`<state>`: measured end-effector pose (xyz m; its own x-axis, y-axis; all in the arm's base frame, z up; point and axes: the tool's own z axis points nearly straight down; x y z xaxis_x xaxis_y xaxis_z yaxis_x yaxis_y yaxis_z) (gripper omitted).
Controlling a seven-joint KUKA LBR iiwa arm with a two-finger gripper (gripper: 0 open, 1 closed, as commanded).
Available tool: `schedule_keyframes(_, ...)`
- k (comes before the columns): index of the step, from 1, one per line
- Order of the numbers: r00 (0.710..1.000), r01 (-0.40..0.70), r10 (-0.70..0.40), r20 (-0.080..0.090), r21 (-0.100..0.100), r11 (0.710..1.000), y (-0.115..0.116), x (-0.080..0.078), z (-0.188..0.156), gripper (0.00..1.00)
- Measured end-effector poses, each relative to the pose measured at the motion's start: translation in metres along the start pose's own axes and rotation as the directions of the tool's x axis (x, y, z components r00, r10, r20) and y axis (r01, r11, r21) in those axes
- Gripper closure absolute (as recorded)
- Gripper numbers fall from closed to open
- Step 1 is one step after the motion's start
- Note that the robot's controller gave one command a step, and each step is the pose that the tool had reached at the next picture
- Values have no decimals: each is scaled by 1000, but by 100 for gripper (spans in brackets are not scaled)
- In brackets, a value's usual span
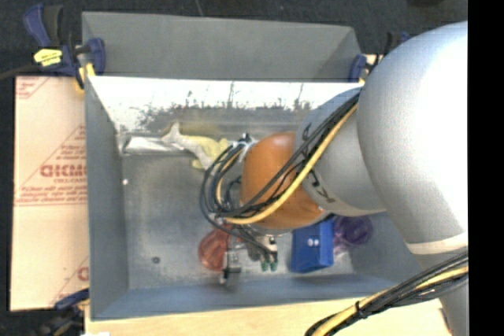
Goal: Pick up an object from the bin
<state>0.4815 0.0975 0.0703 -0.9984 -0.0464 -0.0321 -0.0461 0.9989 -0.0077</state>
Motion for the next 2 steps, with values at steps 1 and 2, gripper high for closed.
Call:
schedule_keyframes(1, 1000, 1, -1, 0, 0, 1000, 0, 0, 0, 100)
schedule_keyframes(2, 1000, 2, -2, 0, 1, 1000, 0, 0, 0, 100)
